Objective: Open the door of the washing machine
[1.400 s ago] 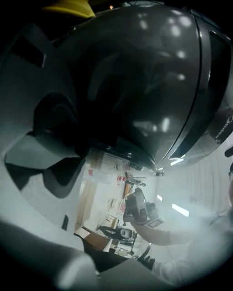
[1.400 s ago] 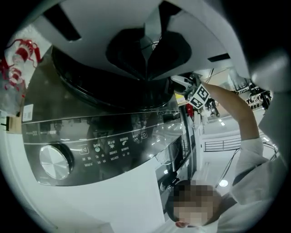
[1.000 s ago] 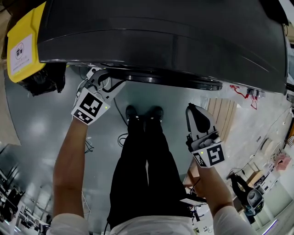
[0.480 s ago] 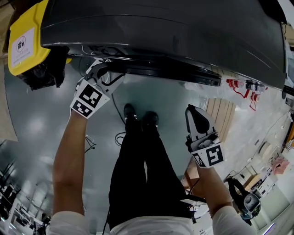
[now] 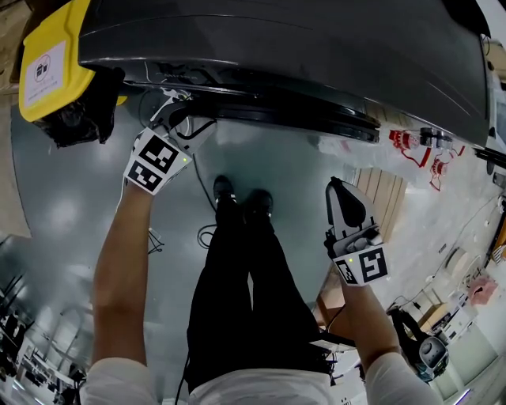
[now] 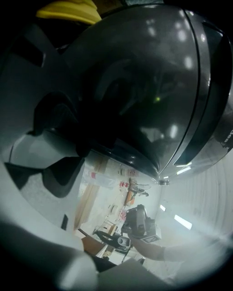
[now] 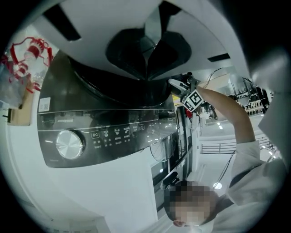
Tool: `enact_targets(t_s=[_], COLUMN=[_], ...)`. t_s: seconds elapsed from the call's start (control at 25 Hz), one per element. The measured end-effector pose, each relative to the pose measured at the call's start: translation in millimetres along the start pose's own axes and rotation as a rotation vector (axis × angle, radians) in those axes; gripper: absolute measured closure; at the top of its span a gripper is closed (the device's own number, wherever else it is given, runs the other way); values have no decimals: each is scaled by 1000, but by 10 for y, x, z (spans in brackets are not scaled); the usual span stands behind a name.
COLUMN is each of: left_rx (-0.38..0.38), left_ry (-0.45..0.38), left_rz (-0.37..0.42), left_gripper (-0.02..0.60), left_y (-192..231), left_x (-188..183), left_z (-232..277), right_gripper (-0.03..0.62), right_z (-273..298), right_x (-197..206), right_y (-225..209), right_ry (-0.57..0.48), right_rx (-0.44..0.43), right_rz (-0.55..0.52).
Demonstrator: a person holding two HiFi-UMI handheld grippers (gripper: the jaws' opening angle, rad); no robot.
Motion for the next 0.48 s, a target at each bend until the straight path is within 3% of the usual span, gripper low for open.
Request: enact_targets(t_s=[0.36, 0.48], left_rx=[6, 61], left_ry=[28, -11], left_rz=[-8, 5], left_gripper=[414, 446], left_y=[-60, -511], left_x=[26, 290], left_z=[-18, -202], right_gripper=[554, 554], right_z=[-55, -77], right_x=[15, 35], right_y=[21, 21], right_ry=[-4, 3], right_rx=[2, -6], right_rz=[-8, -2])
Point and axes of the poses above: the fingertips, and each gripper's own axes: z forward along the fingers, y to its left, x out of its underside, the point moved 5 cm from there along -z, backward along the fingers, and after that the axes turned 1 degree about y, right-handed, at the moved point
